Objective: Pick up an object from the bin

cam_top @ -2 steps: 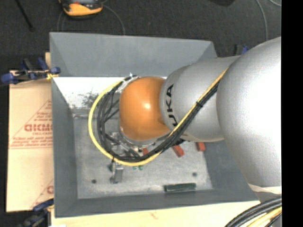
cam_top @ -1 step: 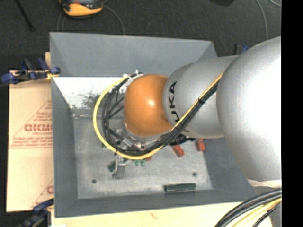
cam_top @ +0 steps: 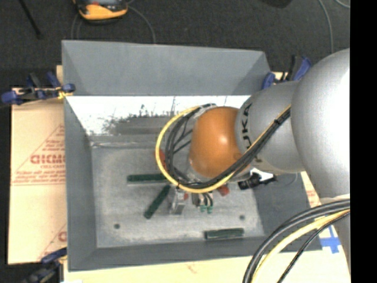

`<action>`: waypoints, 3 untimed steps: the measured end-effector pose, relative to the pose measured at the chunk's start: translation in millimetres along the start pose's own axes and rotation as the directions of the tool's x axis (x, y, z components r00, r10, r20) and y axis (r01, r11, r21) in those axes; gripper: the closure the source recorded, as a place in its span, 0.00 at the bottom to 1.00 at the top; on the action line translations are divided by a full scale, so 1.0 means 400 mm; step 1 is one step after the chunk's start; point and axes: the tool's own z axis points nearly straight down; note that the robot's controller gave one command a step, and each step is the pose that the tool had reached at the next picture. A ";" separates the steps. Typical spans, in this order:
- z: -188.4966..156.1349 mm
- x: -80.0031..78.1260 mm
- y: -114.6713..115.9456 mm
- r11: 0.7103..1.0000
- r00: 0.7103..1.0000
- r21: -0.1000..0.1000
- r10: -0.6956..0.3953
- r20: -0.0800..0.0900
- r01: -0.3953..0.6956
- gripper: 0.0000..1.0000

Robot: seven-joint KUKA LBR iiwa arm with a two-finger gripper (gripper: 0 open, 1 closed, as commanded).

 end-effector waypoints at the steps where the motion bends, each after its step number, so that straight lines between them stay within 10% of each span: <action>1: 0.000 0.000 0.001 1.000 1.000 -0.001 0.001 0.000 -0.001 0.00; 3: -0.013 -0.076 0.063 1.000 1.000 0.000 0.013 -0.002 -0.013 0.00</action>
Offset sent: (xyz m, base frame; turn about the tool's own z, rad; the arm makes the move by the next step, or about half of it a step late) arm 0.0000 0.0000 0.0000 0.0000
